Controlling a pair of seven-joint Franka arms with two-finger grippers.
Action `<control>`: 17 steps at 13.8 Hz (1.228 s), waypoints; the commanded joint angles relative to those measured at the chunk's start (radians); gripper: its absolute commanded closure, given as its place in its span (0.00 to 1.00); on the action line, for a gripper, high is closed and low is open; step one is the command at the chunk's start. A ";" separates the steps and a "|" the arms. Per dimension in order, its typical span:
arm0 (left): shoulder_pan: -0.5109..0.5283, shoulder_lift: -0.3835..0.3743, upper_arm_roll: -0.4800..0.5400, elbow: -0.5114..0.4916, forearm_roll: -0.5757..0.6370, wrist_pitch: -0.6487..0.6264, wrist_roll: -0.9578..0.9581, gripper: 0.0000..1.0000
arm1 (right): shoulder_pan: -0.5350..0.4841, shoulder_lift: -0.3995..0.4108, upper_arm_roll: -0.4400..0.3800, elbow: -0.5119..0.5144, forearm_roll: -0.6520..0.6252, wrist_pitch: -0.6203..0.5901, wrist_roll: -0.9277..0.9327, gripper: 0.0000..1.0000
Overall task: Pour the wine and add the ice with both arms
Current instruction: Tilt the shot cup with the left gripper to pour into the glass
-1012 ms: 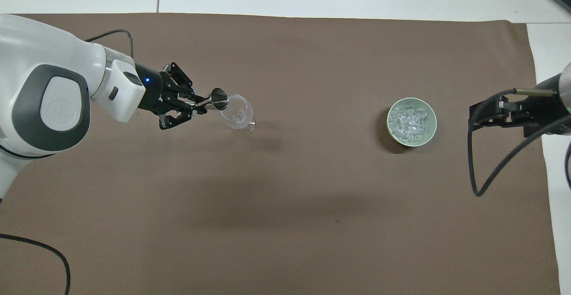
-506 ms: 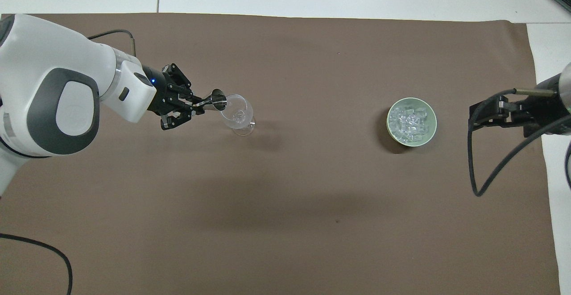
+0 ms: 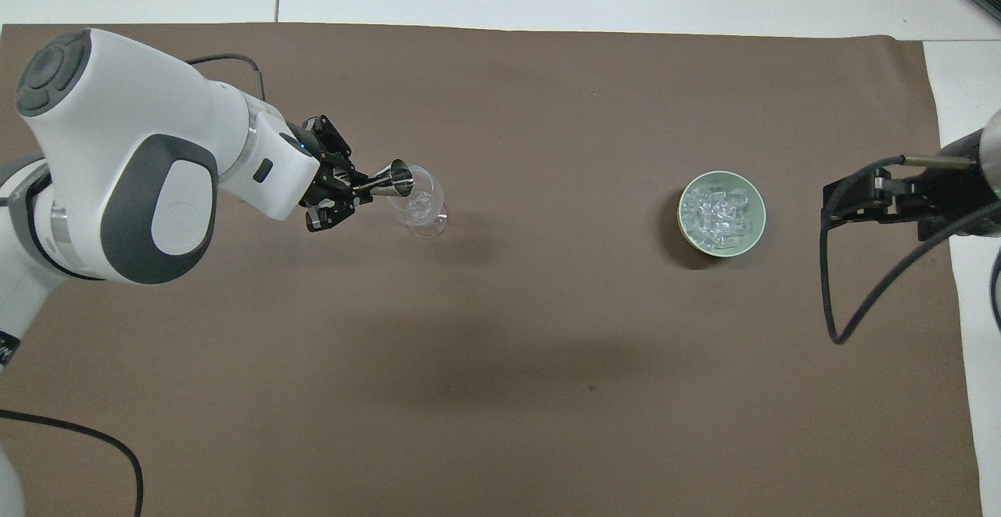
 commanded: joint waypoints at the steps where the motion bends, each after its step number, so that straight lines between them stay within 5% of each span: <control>1: -0.025 -0.018 0.019 0.002 0.056 0.010 -0.032 1.00 | -0.012 0.009 0.003 0.016 0.021 -0.007 -0.019 0.00; 7: -0.036 -0.019 0.021 0.021 0.122 -0.005 -0.058 1.00 | -0.012 0.009 0.003 0.016 0.021 -0.007 -0.019 0.00; 17: -0.113 -0.021 0.018 0.113 0.403 -0.105 -0.257 1.00 | -0.021 0.009 0.001 0.013 0.024 -0.004 -0.025 0.00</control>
